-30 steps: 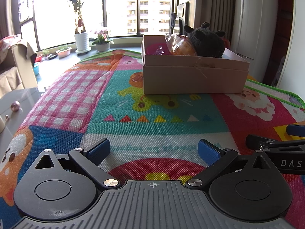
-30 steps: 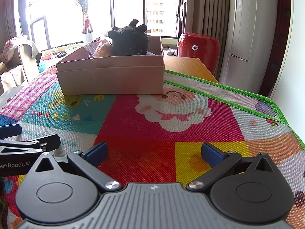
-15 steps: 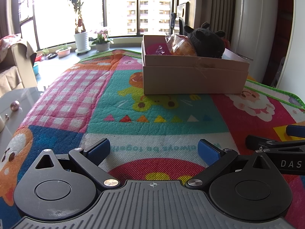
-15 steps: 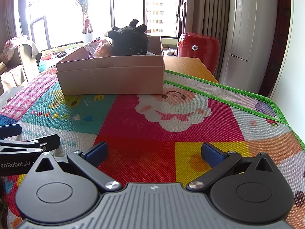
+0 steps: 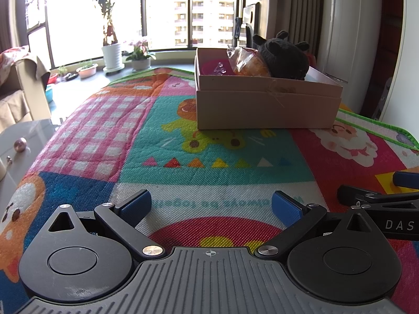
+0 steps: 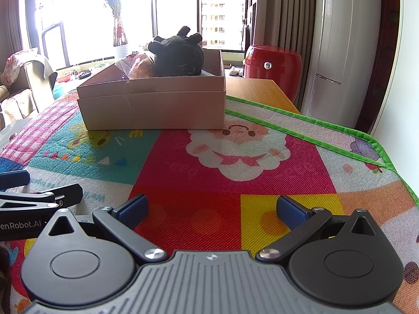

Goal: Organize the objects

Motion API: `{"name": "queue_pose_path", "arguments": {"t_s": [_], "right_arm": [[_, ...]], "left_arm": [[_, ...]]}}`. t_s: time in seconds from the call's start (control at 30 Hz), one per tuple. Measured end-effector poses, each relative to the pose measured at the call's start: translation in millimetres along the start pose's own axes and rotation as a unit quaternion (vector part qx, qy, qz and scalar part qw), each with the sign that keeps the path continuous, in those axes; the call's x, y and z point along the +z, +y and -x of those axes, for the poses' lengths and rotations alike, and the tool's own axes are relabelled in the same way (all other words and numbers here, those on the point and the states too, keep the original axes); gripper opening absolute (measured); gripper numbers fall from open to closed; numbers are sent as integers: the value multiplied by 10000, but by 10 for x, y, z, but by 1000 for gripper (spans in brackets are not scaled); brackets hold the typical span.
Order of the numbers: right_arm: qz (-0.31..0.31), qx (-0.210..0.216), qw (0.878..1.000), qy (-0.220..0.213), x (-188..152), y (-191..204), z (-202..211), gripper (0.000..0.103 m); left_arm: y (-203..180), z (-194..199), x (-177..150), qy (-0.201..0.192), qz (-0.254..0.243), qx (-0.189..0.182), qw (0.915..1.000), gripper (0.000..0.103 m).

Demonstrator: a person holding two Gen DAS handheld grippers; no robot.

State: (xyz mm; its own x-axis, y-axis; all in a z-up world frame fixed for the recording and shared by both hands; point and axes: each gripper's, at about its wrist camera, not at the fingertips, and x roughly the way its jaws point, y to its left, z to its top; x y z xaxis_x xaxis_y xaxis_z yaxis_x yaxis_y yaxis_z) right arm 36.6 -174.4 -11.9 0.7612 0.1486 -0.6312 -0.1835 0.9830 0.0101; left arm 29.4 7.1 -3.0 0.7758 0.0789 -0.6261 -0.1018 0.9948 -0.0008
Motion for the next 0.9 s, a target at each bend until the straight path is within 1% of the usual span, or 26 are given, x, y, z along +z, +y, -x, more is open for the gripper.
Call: {"name": "queue_pose_path", "arguments": {"t_s": [0.9], "right_arm": [[-1,0,10000,0,1,-1,1,103]], "left_arm": [[-10,-2,-2,8,-16,10,10000,102]]}}
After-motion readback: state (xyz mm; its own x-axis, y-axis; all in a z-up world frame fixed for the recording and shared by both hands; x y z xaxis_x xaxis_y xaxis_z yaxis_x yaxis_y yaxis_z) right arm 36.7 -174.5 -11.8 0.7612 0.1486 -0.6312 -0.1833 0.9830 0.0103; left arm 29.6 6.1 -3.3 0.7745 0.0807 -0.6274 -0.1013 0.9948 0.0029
